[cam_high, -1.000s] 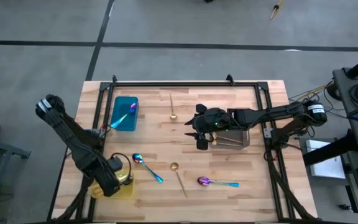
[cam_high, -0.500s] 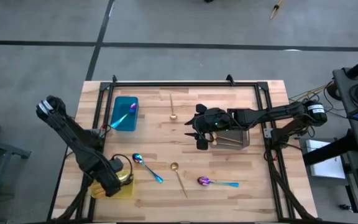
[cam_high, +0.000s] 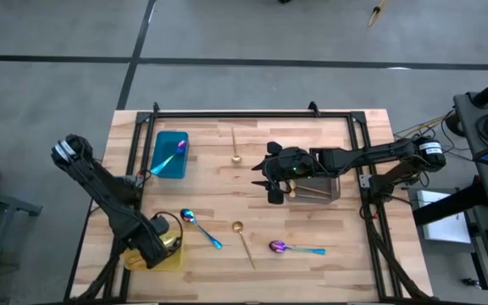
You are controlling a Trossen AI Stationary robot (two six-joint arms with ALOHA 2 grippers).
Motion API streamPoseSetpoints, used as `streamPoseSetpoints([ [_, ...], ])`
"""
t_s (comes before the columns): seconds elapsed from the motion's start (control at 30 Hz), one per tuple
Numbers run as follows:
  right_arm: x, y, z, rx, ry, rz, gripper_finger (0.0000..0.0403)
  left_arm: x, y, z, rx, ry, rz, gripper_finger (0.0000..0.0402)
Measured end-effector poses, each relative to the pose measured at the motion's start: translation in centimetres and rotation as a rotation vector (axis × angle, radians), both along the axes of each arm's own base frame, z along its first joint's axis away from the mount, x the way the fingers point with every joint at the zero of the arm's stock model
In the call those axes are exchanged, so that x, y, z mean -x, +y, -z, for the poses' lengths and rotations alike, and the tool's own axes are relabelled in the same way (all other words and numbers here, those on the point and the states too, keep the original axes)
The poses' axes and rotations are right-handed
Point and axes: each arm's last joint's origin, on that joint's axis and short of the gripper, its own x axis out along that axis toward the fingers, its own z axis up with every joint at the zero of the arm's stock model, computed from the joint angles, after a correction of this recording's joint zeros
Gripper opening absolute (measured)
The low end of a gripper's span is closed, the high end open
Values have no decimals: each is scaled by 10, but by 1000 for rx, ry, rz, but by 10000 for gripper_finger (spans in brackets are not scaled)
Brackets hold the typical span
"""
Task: Sort silverware by color (type)
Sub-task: Put the yellow spoon into the yellow bin
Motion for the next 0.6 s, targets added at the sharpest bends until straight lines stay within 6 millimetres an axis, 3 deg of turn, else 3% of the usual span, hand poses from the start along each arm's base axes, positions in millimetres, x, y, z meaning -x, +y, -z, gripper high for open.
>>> streamPoseSetpoints([
  [0.6, 1, 0, 2, -6, 6, 3, 192, -3, -4, 8, -20, 19, 2, 158],
])
